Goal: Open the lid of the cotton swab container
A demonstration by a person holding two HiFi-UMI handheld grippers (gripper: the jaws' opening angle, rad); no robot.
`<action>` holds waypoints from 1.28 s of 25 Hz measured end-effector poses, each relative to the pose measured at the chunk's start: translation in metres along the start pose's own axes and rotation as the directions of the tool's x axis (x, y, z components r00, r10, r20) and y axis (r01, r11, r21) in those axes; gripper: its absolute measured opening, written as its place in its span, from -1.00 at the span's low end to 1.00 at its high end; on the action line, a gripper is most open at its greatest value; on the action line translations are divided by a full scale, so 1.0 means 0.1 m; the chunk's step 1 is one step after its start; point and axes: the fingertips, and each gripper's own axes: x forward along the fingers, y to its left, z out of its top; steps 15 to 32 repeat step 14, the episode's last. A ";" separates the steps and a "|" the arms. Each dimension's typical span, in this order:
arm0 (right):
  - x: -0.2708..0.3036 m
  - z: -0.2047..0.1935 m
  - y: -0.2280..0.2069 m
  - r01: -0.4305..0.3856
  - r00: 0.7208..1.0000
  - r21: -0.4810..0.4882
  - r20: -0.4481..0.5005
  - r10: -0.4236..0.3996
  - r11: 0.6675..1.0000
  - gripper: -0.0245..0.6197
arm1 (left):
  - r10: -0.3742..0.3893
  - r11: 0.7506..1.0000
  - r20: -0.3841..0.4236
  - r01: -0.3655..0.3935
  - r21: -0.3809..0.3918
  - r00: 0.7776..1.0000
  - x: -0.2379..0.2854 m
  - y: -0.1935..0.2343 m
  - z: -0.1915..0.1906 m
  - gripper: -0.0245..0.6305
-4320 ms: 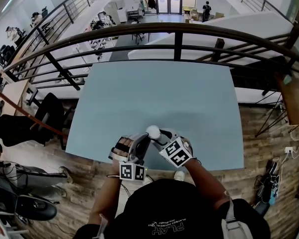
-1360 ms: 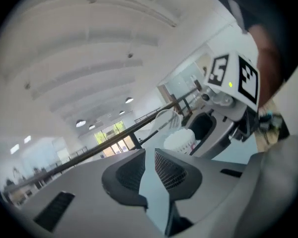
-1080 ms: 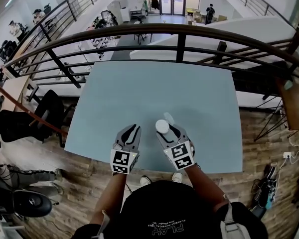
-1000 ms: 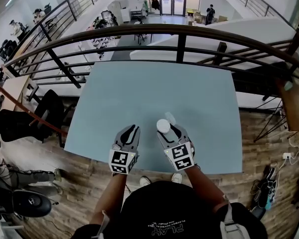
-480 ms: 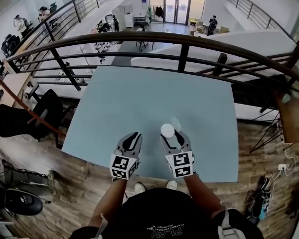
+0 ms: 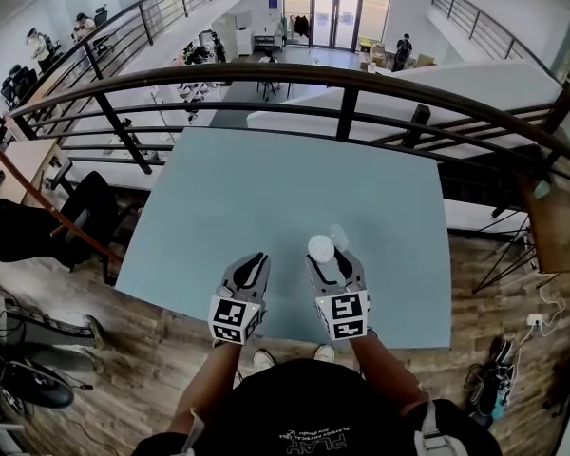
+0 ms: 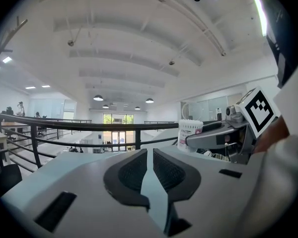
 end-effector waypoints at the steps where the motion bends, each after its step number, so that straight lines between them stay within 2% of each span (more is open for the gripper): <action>1: 0.00 -0.01 0.00 -0.001 1.000 -0.001 0.000 0.001 1.000 -0.20 | -0.001 1.000 -0.010 0.001 -0.002 1.000 -0.01 -0.01 -0.01 -0.77; 4: -0.01 0.03 0.01 -0.004 1.000 -0.006 0.008 0.004 1.000 -0.20 | -0.010 1.000 -0.032 0.009 -0.020 0.999 -0.03 -0.04 0.00 -0.77; 14: -0.06 0.10 0.03 -0.009 0.999 0.011 0.036 0.009 1.000 -0.20 | -0.034 0.999 0.000 0.034 -0.014 0.999 -0.08 -0.09 0.05 -0.77; 32: -0.06 0.10 0.03 -0.009 0.999 0.011 0.036 0.009 1.000 -0.20 | -0.034 0.999 0.000 0.034 -0.014 0.999 -0.08 -0.09 0.05 -0.77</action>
